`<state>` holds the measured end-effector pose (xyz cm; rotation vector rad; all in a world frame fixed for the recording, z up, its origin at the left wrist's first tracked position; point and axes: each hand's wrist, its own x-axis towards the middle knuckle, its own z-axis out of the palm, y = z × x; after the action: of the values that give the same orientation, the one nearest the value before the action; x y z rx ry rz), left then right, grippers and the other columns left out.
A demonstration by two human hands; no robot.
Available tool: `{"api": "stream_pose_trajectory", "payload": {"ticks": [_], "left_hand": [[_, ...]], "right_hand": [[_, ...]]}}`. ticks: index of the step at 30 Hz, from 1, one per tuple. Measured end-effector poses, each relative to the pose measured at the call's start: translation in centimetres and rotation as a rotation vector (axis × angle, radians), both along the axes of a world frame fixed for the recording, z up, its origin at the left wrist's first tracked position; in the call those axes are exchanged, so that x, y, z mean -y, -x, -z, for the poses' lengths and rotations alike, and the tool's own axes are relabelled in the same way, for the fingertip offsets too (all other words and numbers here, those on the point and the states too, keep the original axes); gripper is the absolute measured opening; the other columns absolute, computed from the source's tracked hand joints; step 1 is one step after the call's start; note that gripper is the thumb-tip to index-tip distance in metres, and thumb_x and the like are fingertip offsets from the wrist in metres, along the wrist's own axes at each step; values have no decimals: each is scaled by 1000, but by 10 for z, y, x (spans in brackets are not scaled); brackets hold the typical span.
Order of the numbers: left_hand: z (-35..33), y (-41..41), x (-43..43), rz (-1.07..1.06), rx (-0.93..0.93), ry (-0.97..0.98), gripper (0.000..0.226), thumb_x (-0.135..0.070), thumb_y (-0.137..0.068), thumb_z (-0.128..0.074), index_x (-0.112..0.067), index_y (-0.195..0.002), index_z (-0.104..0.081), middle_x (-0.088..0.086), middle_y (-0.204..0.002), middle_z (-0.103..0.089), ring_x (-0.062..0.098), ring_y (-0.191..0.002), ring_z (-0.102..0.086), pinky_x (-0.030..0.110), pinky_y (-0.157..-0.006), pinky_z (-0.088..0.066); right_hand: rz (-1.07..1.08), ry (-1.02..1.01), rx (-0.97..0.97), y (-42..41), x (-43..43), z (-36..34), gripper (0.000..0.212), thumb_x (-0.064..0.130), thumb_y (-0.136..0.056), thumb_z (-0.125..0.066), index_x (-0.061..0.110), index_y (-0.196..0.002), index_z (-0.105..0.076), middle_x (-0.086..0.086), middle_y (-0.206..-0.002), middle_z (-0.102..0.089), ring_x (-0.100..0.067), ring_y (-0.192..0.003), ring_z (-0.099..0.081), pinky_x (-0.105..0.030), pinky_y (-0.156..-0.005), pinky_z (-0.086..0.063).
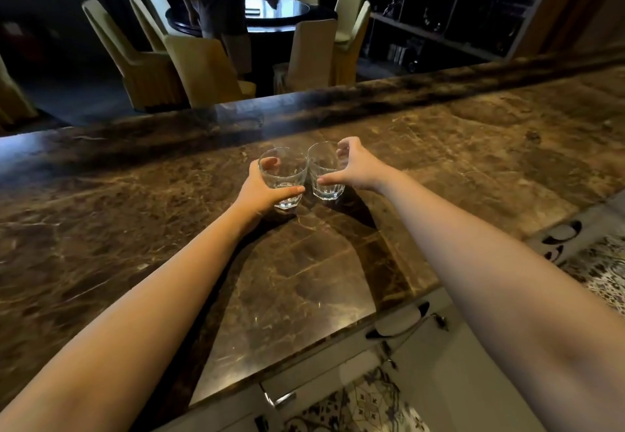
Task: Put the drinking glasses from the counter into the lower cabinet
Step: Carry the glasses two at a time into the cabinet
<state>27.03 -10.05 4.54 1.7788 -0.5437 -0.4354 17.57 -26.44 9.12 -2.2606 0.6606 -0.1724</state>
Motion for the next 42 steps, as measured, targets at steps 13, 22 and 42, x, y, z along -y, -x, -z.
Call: {"api": "stream_pose_trajectory", "payload": {"ticks": [13, 22, 42], "left_hand": [[-4, 49, -1, 123, -41, 79, 87, -17, -60, -84, -18, -133, -36, 1, -128, -58, 19, -119, -56, 45, -107, -42], [-44, 131, 15, 319, -150, 239, 83, -29, -49, -86, -27, -122, -48, -4, -119, -63, 15, -113, -61, 42, -102, -47], [17, 332, 63, 577, -120, 71, 95, -52, -36, -87, -23, -119, -48, -2, -115, -66, 9, -111, -63, 28, -97, -49]], "right_hand": [[30, 87, 164, 71, -8, -3, 92, 29, -70, -80, 11, -143, -26, -10, -140, -42, -21, -119, -50, -21, -88, -42], [57, 87, 187, 175, -3, -32, 89, 30, -70, -80, 13, -141, -30, -7, -140, -41, -14, -117, -48, -19, -90, -38], [319, -224, 181, 414, 12, 32, 91, 31, -66, -82, 25, -140, -31, 13, -125, -49, 6, -111, -53, -15, -98, -46]]}}
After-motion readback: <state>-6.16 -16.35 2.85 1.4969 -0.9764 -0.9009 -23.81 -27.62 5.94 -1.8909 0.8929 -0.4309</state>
